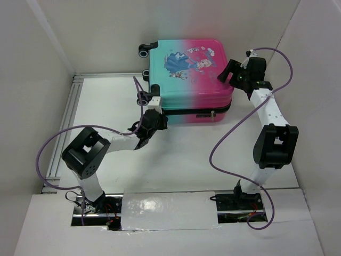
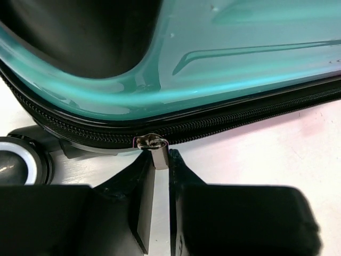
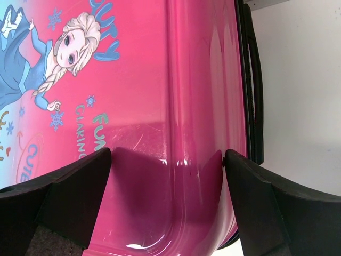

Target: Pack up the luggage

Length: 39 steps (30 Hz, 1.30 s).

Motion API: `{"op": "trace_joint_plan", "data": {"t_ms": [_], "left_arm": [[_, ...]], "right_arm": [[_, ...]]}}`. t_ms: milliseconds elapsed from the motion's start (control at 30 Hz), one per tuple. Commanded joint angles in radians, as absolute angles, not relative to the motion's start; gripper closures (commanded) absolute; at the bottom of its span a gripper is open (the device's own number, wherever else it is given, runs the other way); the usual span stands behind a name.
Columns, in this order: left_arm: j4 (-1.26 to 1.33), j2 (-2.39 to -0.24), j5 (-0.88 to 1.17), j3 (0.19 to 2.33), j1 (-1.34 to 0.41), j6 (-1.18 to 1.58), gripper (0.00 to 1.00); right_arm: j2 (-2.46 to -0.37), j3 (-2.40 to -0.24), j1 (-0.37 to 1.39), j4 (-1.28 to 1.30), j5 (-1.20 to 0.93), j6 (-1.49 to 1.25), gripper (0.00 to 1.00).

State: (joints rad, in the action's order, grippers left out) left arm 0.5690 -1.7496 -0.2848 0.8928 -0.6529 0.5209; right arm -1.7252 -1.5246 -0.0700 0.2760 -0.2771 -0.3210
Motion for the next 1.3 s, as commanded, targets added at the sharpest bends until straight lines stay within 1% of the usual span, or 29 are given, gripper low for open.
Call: {"op": "trace_joint_plan", "data": {"t_ms": [0, 33, 167, 367, 567, 700, 867, 967, 1100, 1267], "left_arm": [[0.718, -1.718, -0.272, 0.914, -0.646, 0.479, 0.98], [0.718, -1.718, -0.272, 0.914, -0.655, 0.462, 1.0], [0.773, -1.7, -0.23, 0.894, -0.675, 0.385, 1.0], [0.877, -1.7, -0.013, 0.87, -0.719, 0.293, 1.0], [0.867, -1.776, 0.221, 0.951, -0.769, 0.233, 1.0], [0.835, -1.824, 0.297, 1.005, -0.788, 0.233, 1.0], [0.825, -1.859, 0.27, 1.051, -0.808, 0.255, 1.0], [0.79, -1.894, 0.299, 1.117, -0.819, 0.255, 1.0], [0.668, -1.954, 0.299, 1.245, -0.841, 0.229, 1.0], [0.635, -2.002, 0.29, 1.348, -0.871, 0.239, 1.0]], "right_arm": [[-1.75, -1.536, -0.063, 0.259, -0.279, -0.305, 0.08], [-1.75, -1.536, -0.063, 0.259, -0.279, -0.305, 0.08], [-1.75, -1.526, -0.072, 0.25, -0.279, -0.305, 0.08], [-1.741, -1.453, -0.072, 0.201, -0.279, -0.324, 0.08], [-1.71, -1.327, -0.072, 0.105, -0.296, -0.353, 0.08], [-1.681, -1.232, -0.072, 0.058, -0.34, -0.373, 0.09], [-1.661, -1.197, -0.072, 0.04, -0.368, -0.382, 0.09], [-1.652, -1.197, -0.072, 0.031, -0.377, -0.4, 0.1], [-1.641, -1.177, -0.063, 0.022, -0.387, -0.41, 0.1], [-1.612, -1.134, -0.063, 0.0, -0.387, -0.419, 0.1]]}}
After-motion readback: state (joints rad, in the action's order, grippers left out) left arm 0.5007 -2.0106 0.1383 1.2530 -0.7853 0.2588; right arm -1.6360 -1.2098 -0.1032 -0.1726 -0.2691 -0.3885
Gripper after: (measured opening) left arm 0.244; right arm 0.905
